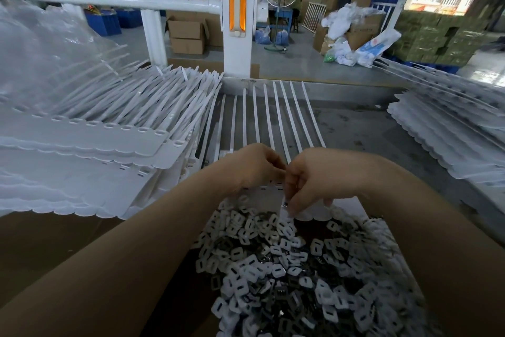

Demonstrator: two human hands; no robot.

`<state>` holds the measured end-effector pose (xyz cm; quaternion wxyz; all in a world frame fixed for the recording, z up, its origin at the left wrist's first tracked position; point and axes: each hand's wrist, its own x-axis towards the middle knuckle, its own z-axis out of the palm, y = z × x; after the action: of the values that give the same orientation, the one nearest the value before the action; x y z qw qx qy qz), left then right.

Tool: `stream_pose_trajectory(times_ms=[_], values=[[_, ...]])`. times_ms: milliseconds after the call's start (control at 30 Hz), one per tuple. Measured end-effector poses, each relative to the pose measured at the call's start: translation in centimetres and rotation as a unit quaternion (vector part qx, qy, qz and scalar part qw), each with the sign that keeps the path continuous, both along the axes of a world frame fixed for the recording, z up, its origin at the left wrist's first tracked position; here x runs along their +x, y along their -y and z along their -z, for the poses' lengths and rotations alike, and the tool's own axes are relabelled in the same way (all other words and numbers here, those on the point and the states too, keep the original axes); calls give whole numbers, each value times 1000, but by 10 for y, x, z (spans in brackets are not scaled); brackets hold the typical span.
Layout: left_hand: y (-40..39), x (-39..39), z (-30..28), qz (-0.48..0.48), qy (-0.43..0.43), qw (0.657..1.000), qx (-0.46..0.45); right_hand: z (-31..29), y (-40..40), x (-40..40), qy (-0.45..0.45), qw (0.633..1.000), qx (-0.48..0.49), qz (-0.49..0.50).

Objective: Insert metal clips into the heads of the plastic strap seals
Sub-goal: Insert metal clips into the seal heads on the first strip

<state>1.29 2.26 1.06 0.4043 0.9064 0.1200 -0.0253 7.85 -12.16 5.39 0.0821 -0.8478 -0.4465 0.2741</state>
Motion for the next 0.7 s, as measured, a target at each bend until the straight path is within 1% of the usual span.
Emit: stream_pose_trajectory(times_ms=[267,567,633,700], values=[[-2,-1,2,7,10,1000,-9,4,-5,-11,50,998,-4,-25],[-5,0,4,7,11,1000,-12,5,-8,-13,68,997,-20,-36],[-6,-1,3,16,10,1000,-11,5,-7,-13,60,997,-22,-36],[-7,-3,1,28,13,1000,-6,3,-5,-11,31,999,-16,-23]])
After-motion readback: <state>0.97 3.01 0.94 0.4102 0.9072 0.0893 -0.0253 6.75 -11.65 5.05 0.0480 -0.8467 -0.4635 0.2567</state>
